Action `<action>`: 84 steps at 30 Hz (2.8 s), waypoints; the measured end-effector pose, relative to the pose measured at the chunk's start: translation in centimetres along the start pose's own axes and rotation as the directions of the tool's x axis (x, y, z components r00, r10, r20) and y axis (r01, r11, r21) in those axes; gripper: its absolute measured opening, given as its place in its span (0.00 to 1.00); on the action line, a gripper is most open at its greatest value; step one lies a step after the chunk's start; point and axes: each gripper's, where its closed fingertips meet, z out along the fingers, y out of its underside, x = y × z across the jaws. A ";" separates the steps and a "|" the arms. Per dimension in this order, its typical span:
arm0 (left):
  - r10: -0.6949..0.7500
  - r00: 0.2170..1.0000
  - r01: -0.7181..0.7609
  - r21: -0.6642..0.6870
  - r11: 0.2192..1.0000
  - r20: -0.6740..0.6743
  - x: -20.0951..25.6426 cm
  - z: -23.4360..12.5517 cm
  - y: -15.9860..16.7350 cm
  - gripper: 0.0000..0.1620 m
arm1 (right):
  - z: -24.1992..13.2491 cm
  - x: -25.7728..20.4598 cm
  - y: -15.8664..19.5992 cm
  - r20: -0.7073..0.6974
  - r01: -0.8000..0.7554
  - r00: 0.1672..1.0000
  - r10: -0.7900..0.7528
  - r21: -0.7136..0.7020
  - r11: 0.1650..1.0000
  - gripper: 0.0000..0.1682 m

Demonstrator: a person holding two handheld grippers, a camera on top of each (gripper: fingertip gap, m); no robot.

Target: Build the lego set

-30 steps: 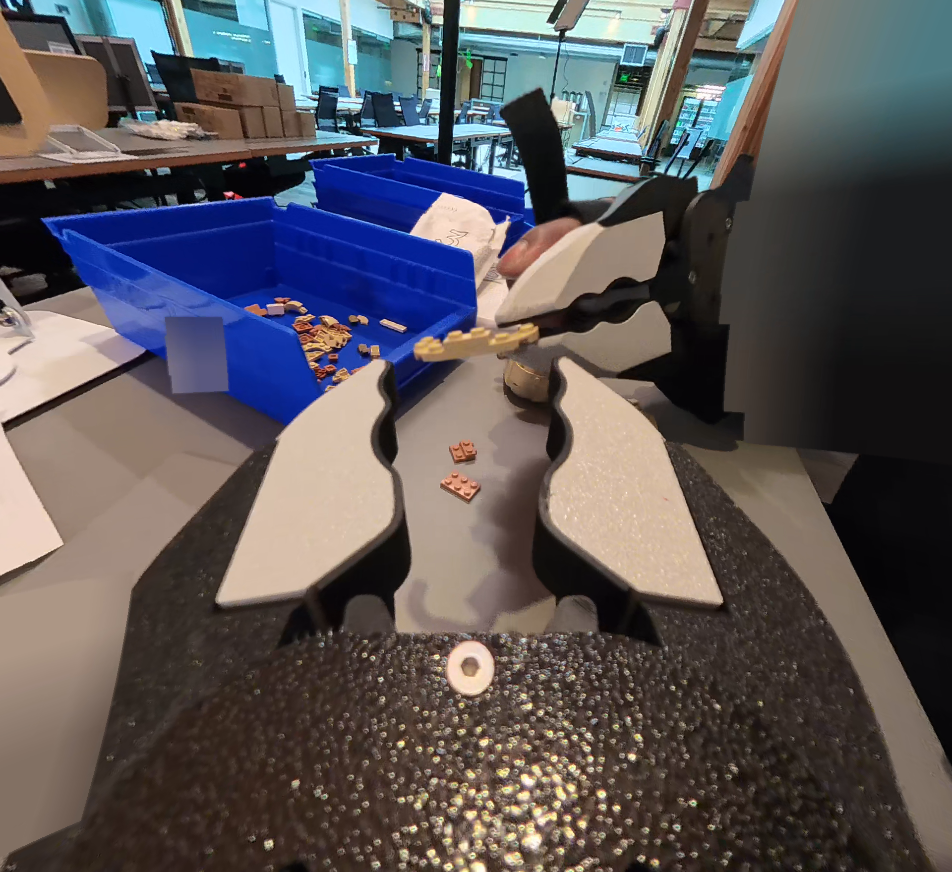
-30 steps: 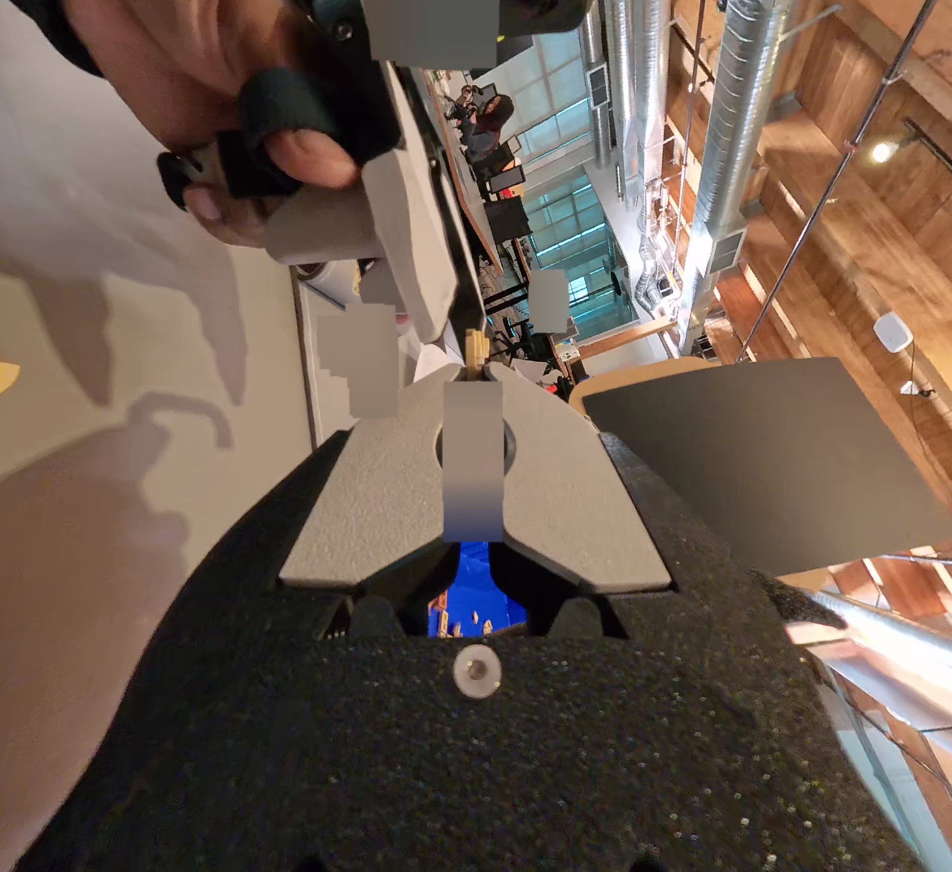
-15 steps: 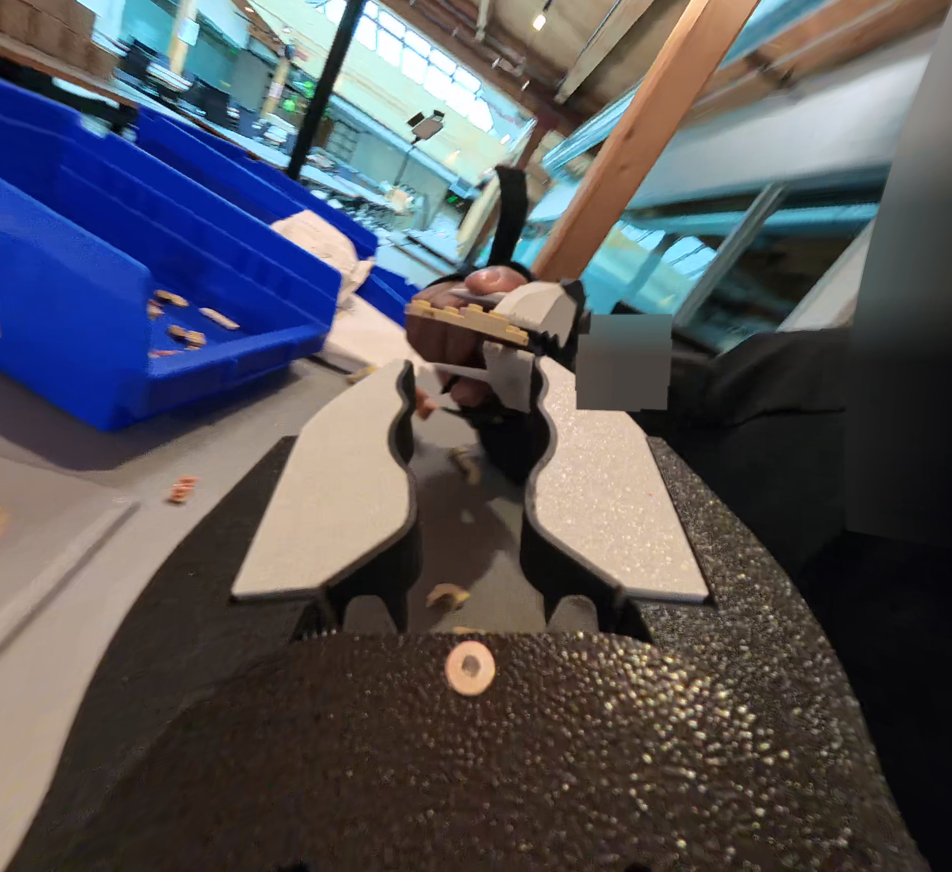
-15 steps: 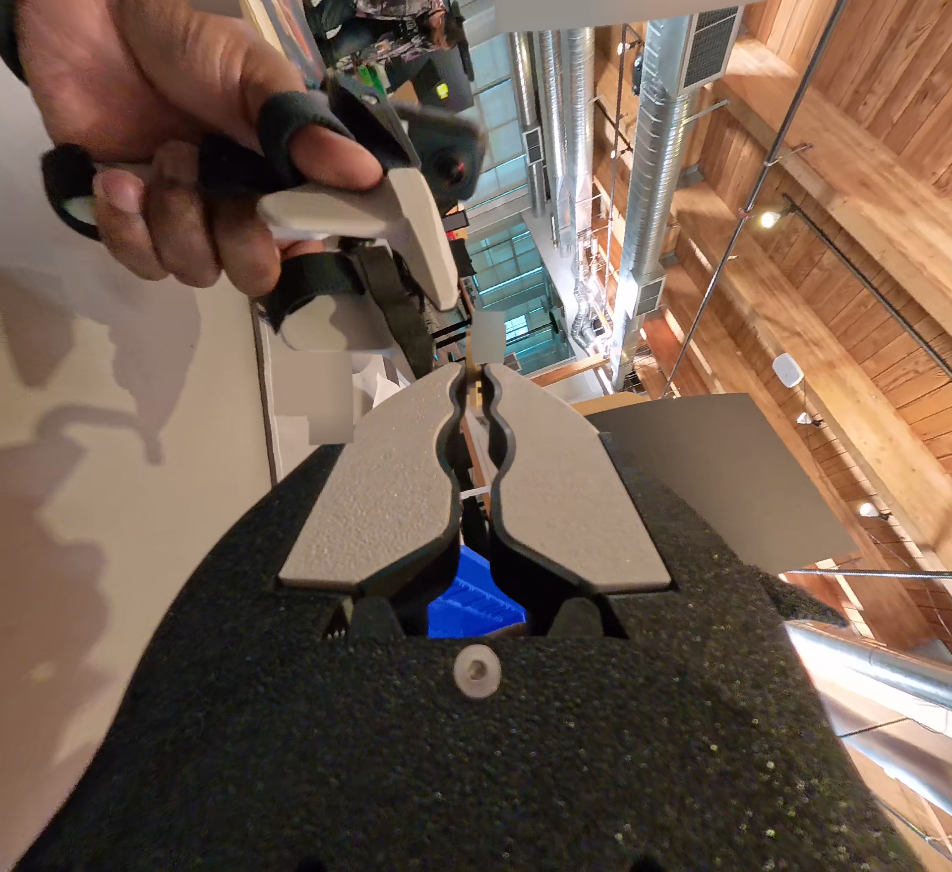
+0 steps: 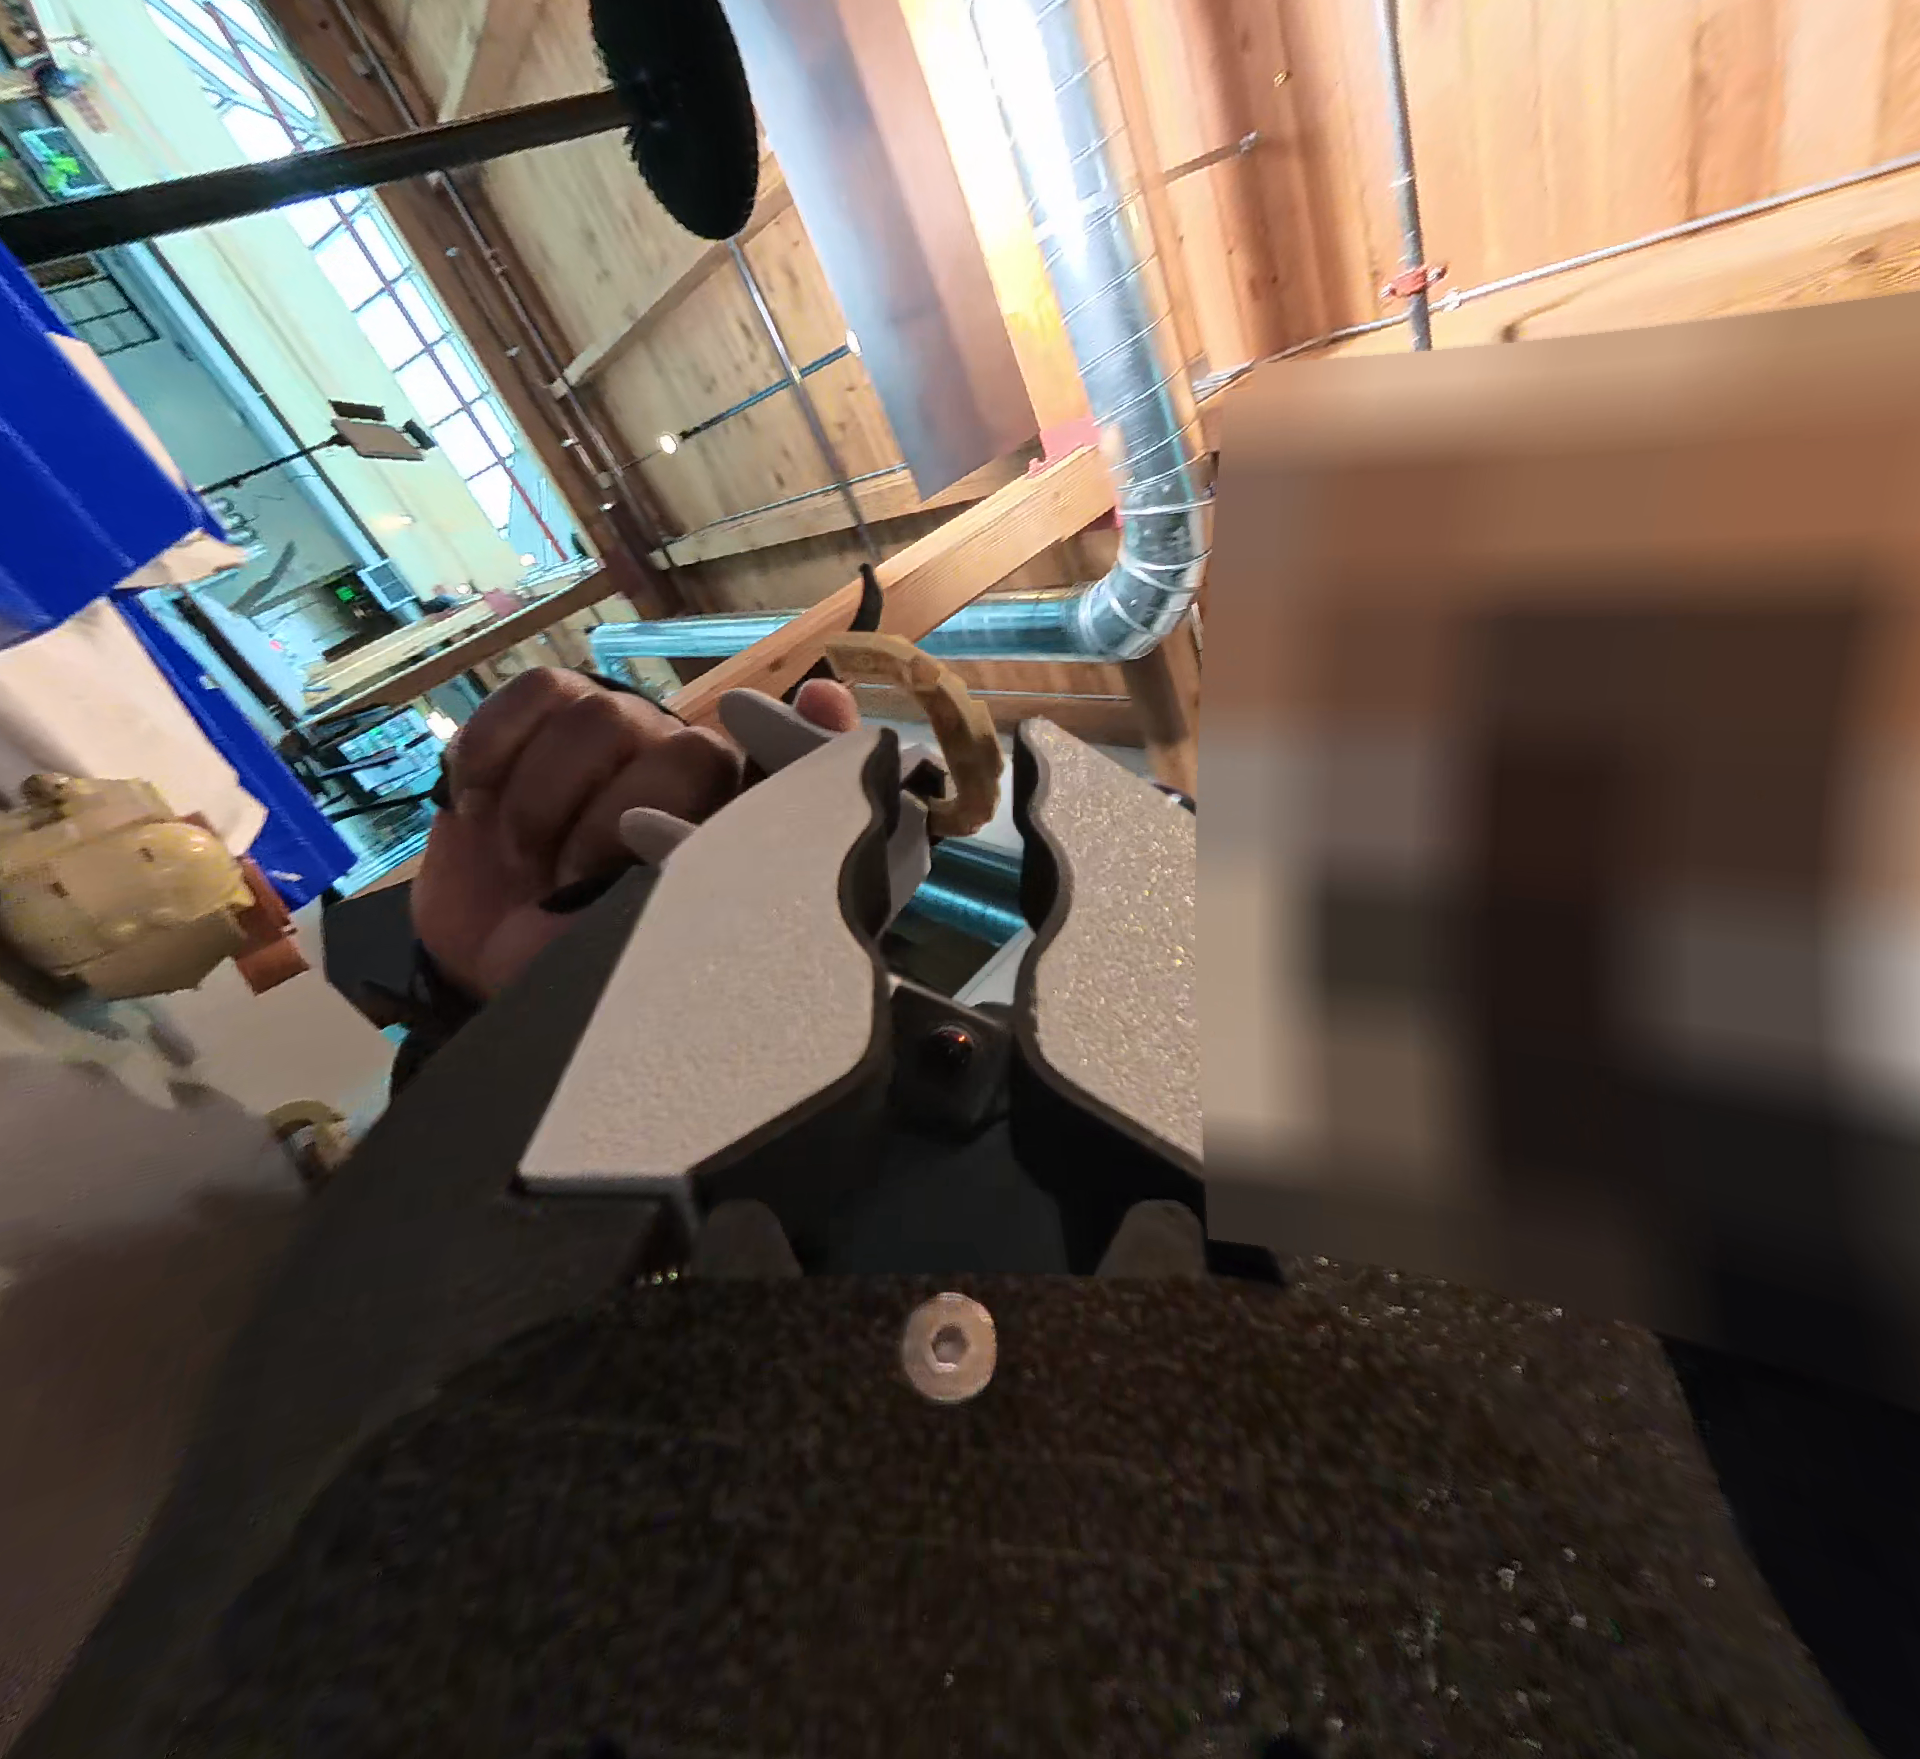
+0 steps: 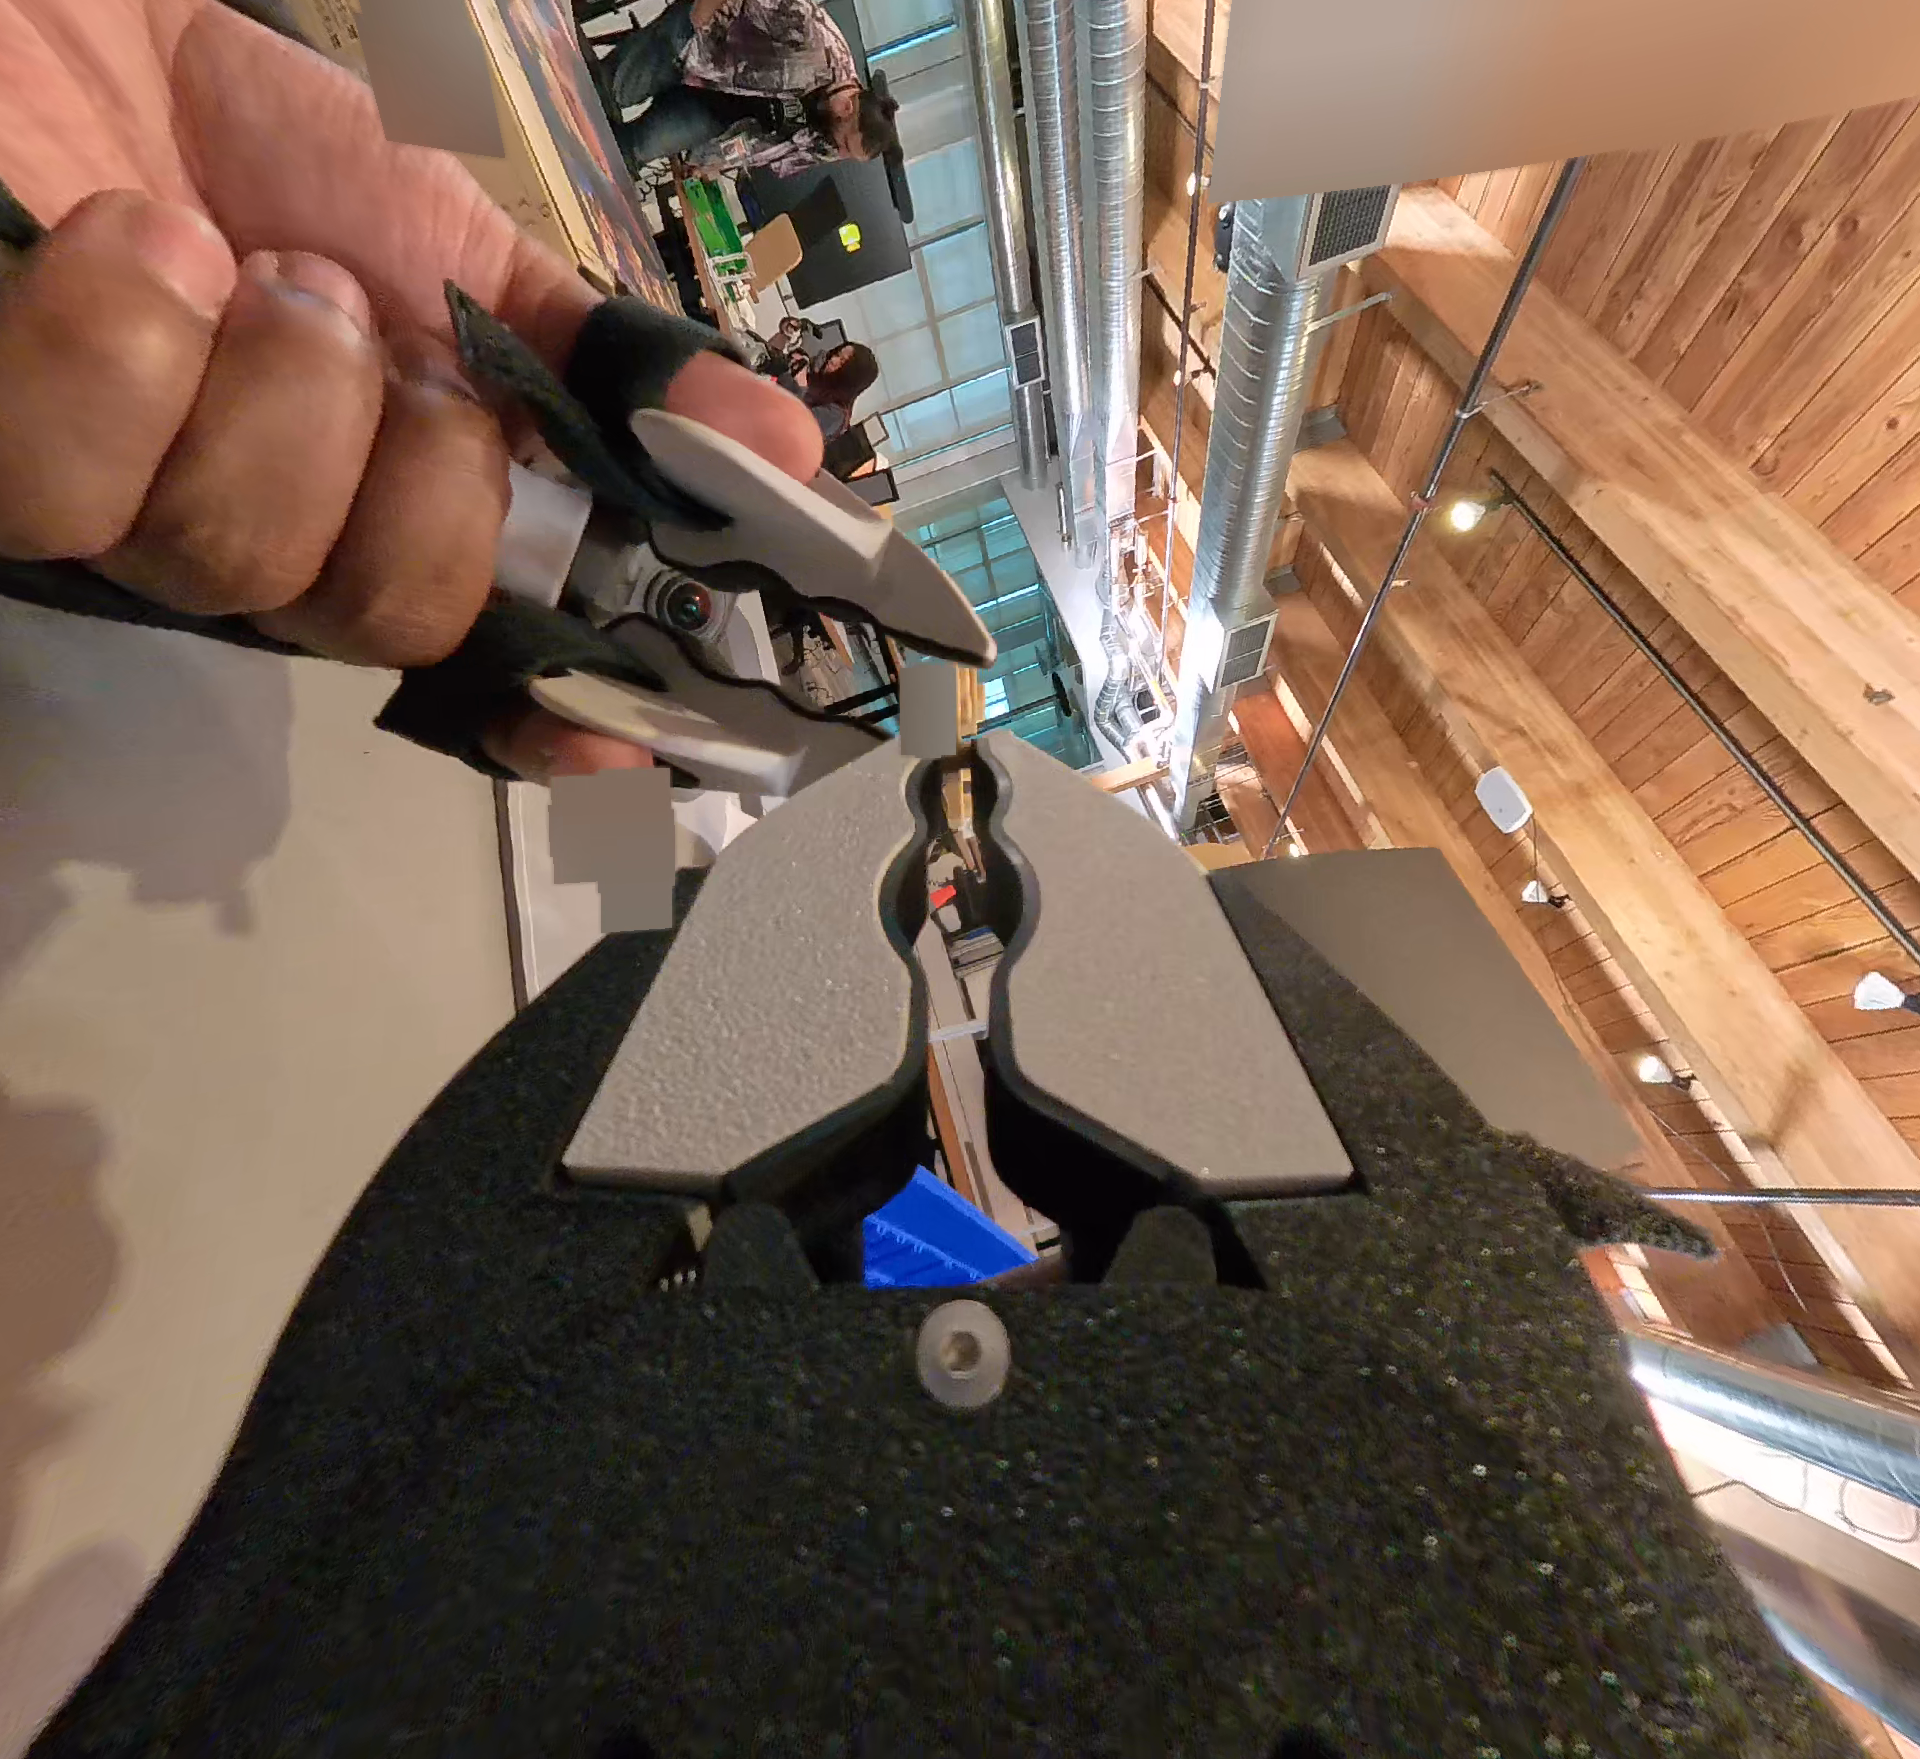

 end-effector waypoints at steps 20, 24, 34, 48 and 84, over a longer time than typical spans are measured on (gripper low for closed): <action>0.286 0.958 -0.286 0.021 0.958 0.006 1.1 -1.4 -1.0 0.05 | 1.0 -1.6 0.6 0.044 -0.172 0.984 0.175 -0.060 0.983 0.10; 0.283 0.959 -0.283 -0.029 0.959 0.007 0.5 -1.3 0.0 0.05 | 0.9 -1.3 0.4 0.029 -0.179 0.983 0.181 -0.058 0.982 0.06; 0.324 0.945 -0.326 -0.034 0.945 -0.041 1.6 -1.4 -0.2 0.05 | 0.6 -0.6 0.7 0.040 -0.183 0.982 0.186 -0.062 0.981 0.08; 0.407 0.905 -0.404 0.049 0.913 -0.125 8.7 -0.3 4.0 0.05 | -14.2 -5.0 5.4 0.093 -0.640 0.409 0.908 -0.680 0.358 0.14; 0.475 0.865 -0.482 -0.004 0.876 -0.164 7.0 -1.3 11.8 0.05 | -22.0 -11.0 7.9 -0.552 -0.670 0.269 0.789 -0.696 -0.259 0.19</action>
